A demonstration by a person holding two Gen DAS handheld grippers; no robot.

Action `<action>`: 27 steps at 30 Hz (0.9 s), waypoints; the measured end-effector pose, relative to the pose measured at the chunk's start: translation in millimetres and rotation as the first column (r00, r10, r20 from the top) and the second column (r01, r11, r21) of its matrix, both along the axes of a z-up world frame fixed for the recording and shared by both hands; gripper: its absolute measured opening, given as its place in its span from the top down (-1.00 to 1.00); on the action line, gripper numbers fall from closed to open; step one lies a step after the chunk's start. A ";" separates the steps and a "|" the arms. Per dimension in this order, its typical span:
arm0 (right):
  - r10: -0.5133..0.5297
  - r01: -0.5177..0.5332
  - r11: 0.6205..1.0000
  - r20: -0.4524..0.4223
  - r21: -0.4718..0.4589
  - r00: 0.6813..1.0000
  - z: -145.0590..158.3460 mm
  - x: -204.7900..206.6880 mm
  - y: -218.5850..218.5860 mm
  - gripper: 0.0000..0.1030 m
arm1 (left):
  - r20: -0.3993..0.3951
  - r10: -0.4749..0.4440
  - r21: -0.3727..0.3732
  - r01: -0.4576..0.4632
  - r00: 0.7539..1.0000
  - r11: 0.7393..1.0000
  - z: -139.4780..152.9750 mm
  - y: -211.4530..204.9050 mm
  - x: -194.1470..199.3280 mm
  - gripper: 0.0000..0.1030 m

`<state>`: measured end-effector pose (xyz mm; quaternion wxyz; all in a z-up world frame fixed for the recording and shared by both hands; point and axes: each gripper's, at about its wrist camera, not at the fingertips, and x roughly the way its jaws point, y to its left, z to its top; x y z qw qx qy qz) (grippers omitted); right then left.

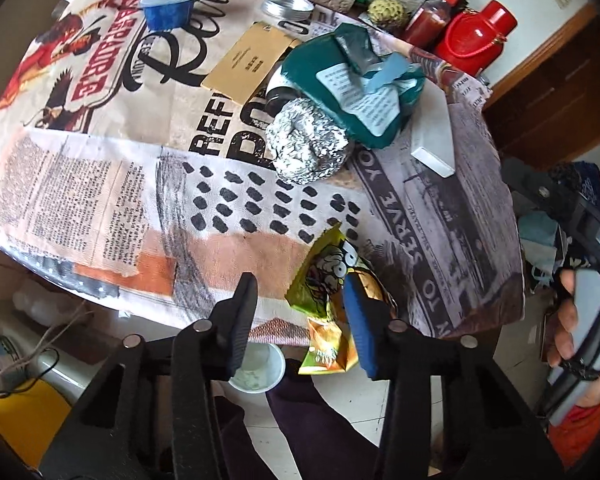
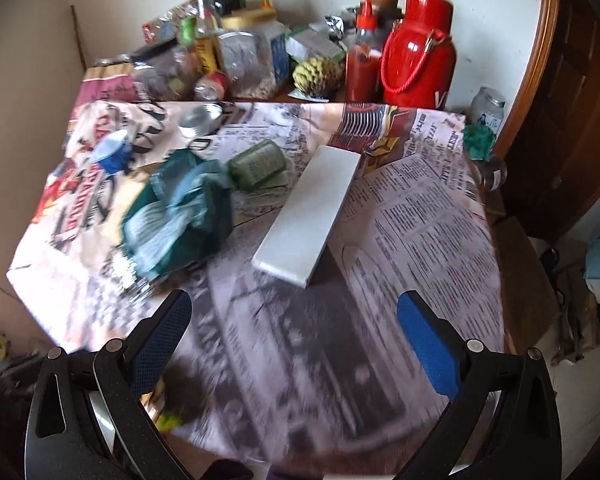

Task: Collect trash
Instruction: 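Reach the left tool to the yellow snack wrapper and grasp it, then grasp the white foam strip with the right tool while left holds wrapper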

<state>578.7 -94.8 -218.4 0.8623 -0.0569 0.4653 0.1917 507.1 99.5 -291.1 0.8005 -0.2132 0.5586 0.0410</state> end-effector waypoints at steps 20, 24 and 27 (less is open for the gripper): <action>-0.047 0.046 0.996 -0.003 -0.080 0.999 -57.9 52.9 35.0 -0.14 | 0.045 0.005 0.004 -0.005 0.999 1.000 -13.4 -12.2 18.8 0.83; -0.074 0.073 0.996 -0.012 -0.042 0.997 -58.4 52.8 24.9 -0.04 | 0.067 0.002 0.017 -0.004 0.998 1.000 -4.5 -9.7 25.1 0.85; -0.091 0.090 0.995 -0.023 -0.042 0.996 -58.2 52.7 19.8 0.02 | 0.087 0.002 0.024 -0.004 0.996 1.000 5.7 -6.4 25.9 0.85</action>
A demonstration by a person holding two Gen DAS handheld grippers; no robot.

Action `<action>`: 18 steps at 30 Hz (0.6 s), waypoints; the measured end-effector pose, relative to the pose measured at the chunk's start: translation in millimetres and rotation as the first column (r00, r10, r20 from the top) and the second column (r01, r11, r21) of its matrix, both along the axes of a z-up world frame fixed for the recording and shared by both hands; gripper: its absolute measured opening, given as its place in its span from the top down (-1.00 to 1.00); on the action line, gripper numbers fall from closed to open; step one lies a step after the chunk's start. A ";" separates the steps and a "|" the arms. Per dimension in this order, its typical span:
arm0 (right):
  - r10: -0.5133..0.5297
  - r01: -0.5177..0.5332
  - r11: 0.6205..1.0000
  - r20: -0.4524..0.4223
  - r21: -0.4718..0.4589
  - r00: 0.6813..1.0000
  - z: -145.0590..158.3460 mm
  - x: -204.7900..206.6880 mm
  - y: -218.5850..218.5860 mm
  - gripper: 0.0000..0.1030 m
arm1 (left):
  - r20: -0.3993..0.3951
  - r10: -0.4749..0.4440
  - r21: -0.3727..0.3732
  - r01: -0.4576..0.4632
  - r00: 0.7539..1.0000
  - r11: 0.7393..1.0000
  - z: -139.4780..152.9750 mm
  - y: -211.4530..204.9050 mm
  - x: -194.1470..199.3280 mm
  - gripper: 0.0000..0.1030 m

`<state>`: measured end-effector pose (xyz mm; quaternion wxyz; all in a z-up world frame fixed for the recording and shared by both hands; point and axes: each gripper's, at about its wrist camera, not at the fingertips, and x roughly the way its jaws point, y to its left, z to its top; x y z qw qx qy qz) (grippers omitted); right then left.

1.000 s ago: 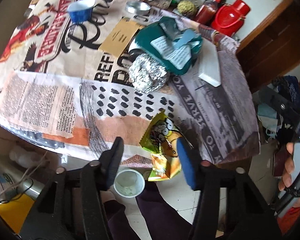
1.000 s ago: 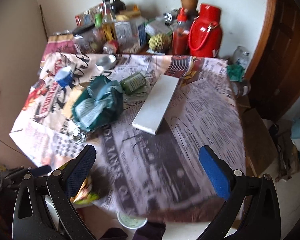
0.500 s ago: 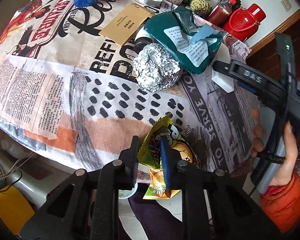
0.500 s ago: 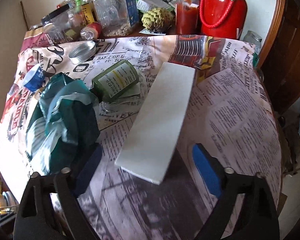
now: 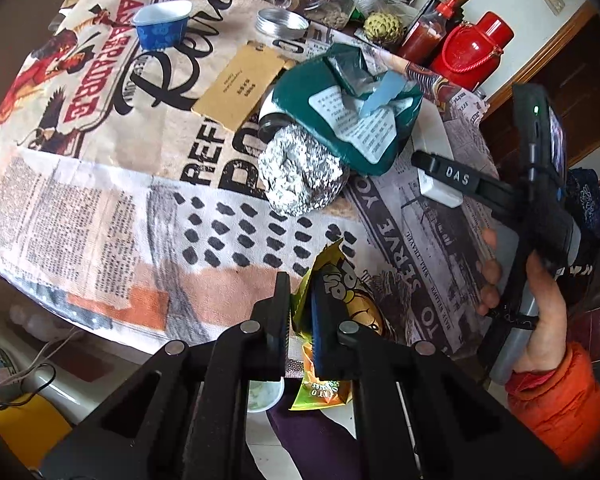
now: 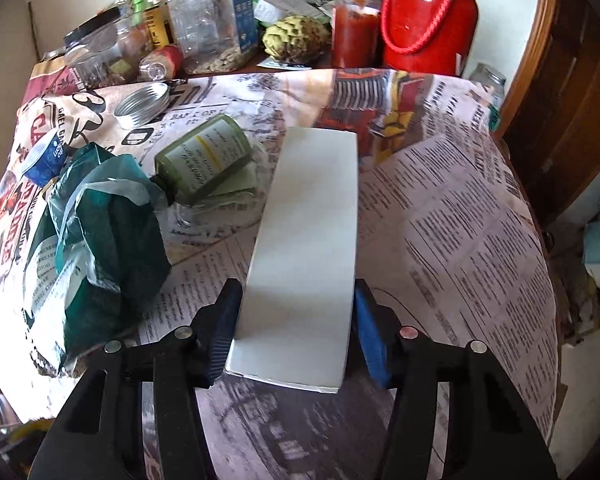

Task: Collect trash
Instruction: 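Grasp the white foam strip with the right tool while left holds wrapper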

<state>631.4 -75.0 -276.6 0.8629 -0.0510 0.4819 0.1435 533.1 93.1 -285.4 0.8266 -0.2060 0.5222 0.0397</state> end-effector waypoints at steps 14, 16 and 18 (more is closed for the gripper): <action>-0.104 0.100 0.994 0.112 0.039 0.988 76.8 -75.2 -17.6 0.06 | 0.181 -0.110 0.059 0.101 0.977 0.993 77.6 29.0 -46.7 0.85; -0.123 0.116 0.992 0.139 0.055 0.983 89.5 -92.7 -18.1 0.06 | 0.209 -0.133 0.074 0.120 0.969 0.990 89.3 33.6 -56.7 0.85; -0.141 0.131 0.989 0.175 0.067 0.975 105.1 -114.4 -17.1 0.06 | 0.233 -0.153 0.090 0.136 0.960 0.987 99.2 37.7 -67.6 0.85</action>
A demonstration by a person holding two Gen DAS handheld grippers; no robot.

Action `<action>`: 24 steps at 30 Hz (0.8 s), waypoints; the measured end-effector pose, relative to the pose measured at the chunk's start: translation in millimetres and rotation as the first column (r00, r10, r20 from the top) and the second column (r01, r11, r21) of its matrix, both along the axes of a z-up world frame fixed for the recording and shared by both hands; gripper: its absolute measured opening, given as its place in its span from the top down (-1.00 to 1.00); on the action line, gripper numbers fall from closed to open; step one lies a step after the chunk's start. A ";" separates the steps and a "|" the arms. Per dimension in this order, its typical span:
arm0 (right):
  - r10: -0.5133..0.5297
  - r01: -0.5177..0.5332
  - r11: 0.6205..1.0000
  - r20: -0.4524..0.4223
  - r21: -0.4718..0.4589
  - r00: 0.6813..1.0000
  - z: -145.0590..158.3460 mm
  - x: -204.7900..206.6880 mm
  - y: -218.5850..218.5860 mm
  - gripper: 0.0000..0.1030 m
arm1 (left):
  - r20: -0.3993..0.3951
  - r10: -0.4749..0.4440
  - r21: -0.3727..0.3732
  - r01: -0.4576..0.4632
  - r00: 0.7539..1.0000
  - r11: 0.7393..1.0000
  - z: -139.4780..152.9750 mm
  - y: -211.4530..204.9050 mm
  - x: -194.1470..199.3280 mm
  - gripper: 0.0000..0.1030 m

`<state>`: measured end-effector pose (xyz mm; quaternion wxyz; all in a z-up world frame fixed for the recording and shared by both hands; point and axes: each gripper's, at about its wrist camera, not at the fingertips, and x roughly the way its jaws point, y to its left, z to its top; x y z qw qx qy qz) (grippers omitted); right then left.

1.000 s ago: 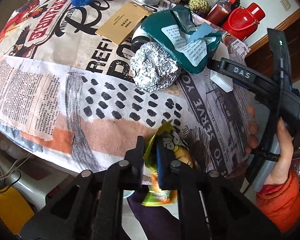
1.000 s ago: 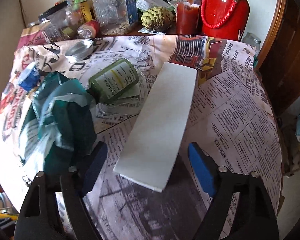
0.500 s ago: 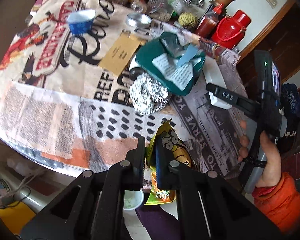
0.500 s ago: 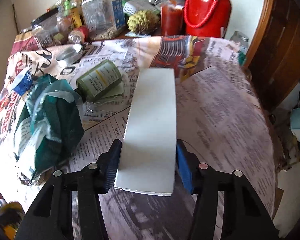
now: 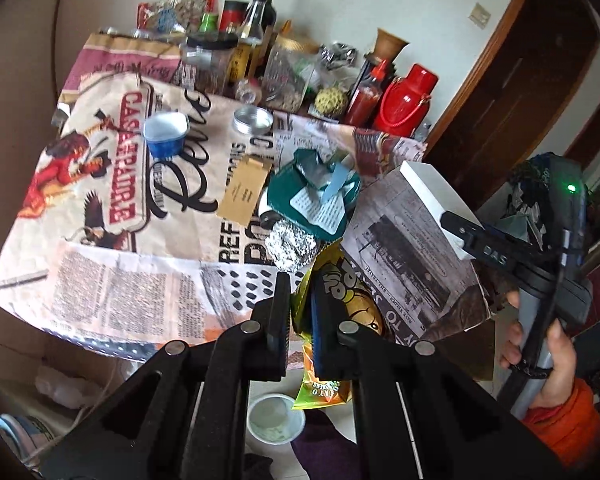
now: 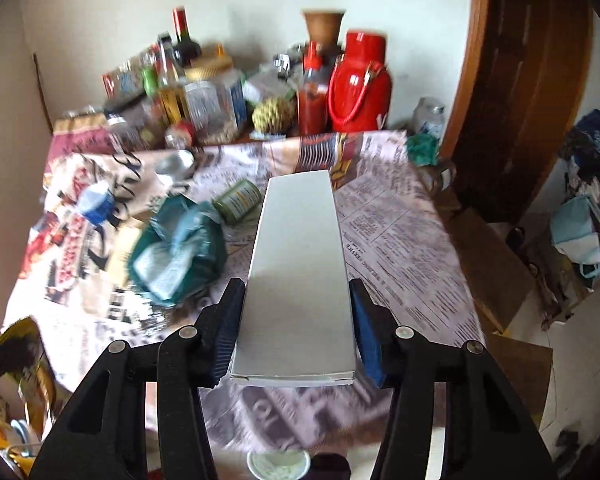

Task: Collect trash
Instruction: 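Grasp the white foam strip with the right tool while left holds wrapper, then carry wrapper and foam strip to the white bucket and release both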

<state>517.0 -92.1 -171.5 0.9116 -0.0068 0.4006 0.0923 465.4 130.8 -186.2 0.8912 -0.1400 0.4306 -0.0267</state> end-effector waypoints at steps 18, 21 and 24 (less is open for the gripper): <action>0.039 -0.050 0.997 0.180 0.057 0.983 75.4 -152.0 1.3 0.07 | 0.187 -0.123 0.127 0.101 0.975 0.987 85.9 -6.6 -104.5 0.86; 0.074 -0.086 0.995 0.189 0.052 0.979 79.1 -170.0 -3.8 0.07 | 0.188 -0.115 0.133 0.090 0.975 0.987 89.7 -17.5 -122.8 0.86; 0.108 -0.120 0.991 0.195 0.054 0.975 77.6 -186.0 -12.3 0.07 | 0.179 -0.098 0.136 0.074 0.979 0.988 88.5 -30.8 -141.5 0.86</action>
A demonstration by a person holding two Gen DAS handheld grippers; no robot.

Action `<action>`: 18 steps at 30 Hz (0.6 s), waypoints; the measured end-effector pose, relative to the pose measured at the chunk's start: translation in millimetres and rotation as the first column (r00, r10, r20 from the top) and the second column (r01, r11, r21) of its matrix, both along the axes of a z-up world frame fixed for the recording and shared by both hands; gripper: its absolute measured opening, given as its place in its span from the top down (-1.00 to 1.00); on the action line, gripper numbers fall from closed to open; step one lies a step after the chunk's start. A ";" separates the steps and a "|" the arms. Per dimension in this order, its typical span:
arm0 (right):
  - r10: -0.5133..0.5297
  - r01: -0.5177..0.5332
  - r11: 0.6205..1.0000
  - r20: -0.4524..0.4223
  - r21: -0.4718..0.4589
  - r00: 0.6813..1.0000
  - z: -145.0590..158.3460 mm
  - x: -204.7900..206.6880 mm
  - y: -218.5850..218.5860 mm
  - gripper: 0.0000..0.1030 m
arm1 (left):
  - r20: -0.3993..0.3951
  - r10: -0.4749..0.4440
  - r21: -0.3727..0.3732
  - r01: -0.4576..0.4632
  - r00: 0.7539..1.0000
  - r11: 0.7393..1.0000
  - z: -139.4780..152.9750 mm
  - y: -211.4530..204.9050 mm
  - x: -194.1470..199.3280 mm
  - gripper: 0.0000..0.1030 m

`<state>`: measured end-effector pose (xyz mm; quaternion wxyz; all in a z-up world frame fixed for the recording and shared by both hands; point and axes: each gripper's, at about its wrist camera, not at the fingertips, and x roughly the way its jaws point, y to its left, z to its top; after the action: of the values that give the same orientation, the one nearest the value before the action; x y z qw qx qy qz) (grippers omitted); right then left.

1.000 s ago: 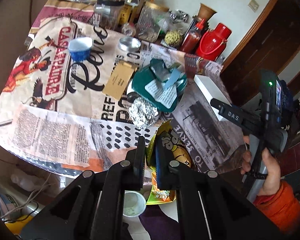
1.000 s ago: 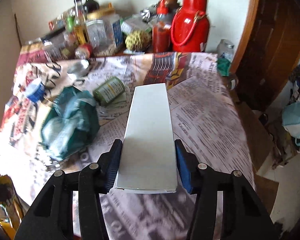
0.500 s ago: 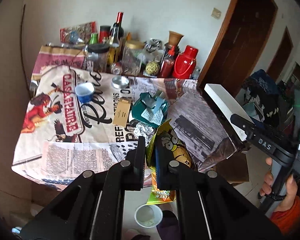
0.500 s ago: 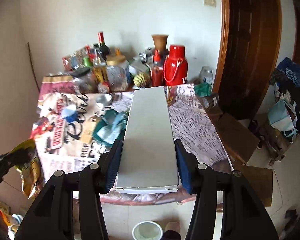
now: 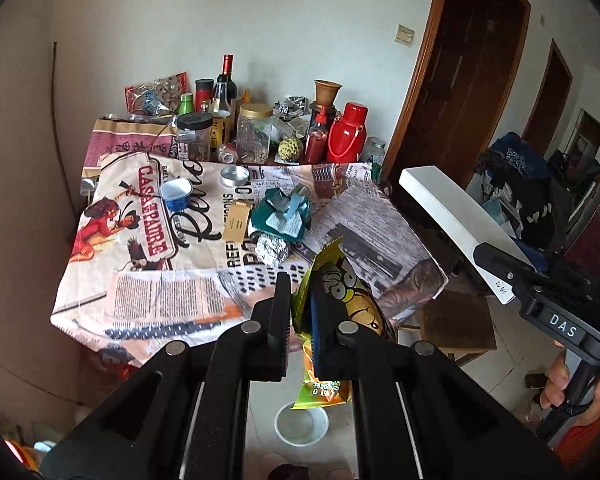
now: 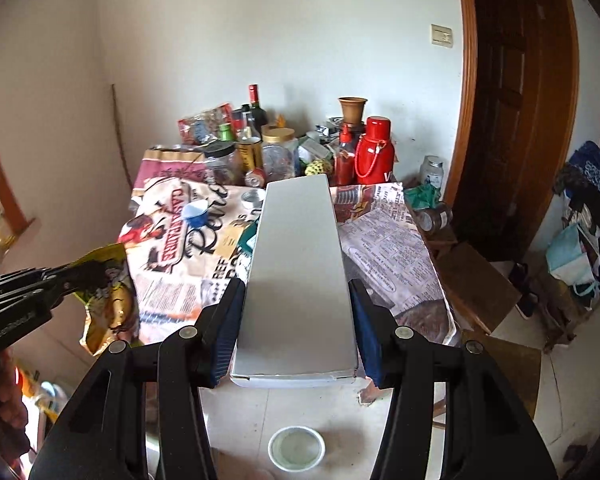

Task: Collect trash
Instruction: 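Carry wrapper and foam strip to the white bucket and release both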

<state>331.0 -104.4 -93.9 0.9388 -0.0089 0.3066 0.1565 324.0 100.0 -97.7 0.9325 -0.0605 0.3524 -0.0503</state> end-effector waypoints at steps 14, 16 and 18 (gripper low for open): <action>0.136 -0.138 0.990 -0.094 -0.021 0.986 -36.9 -70.8 -62.3 0.07 | -0.092 0.084 -0.018 -0.086 0.992 0.996 -40.6 -90.6 -76.6 0.86; 0.142 -0.146 0.989 -0.121 -0.021 0.982 -46.4 -74.1 -68.3 0.07 | -0.112 0.093 -0.021 -0.095 0.989 0.995 -50.2 -98.2 -82.5 0.86; 0.144 -0.149 0.989 -0.151 -0.018 0.978 -57.5 -75.2 -72.5 0.06 | -0.144 0.095 -0.037 -0.101 0.985 0.994 -63.7 -103.4 -85.6 0.86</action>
<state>255.8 -176.8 -151.4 0.8990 -0.0333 0.3766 0.2210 238.4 -3.4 -161.4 0.9049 -0.1018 0.4133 -0.0076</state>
